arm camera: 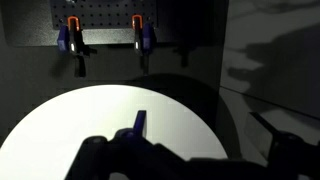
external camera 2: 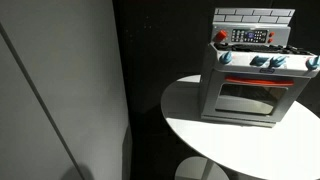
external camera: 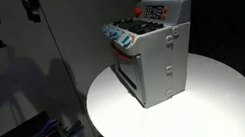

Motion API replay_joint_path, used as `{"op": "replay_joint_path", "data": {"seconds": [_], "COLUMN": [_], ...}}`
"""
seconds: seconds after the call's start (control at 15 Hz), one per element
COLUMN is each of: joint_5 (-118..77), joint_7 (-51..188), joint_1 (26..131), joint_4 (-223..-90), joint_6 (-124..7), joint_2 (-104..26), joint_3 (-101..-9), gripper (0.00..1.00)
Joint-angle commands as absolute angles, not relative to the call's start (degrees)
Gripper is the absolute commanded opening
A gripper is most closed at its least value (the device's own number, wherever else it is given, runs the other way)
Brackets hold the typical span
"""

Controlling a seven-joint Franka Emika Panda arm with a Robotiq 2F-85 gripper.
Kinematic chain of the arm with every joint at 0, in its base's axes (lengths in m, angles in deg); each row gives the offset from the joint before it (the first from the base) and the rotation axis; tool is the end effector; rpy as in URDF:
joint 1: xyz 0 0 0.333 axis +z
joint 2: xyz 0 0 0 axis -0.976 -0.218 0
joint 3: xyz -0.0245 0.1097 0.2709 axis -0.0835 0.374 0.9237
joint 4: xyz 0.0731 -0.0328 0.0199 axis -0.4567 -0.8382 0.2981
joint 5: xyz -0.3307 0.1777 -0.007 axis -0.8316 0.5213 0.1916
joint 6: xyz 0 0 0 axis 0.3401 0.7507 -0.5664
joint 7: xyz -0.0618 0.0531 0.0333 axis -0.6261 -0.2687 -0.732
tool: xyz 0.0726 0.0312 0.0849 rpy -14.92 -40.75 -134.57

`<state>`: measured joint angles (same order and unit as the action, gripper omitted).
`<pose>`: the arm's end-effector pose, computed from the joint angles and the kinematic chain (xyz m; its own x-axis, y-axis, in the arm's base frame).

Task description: Press the top button on the right side of the stove

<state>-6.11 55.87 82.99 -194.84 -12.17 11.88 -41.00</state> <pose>0.3271 0.1256 0.5304 0.9826 -0.0652 -0.1741 -0.0750 -0.9959 -0.0506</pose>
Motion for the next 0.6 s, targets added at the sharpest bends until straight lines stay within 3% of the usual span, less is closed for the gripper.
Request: {"op": "replay_joint_path", "data": {"seconds": [0.0,0.53], "joint_5": [-6.0,-7.9], "joint_7": [56.0,54.9], "joint_1": [82.6,81.4], "joint_4": [-194.7,-192.3], "joint_6": [-12.0,-14.1], "joint_2": [11.9,10.4], "joint_3": [-40.7,-40.2], "gripper": [1.00,1.00]}}
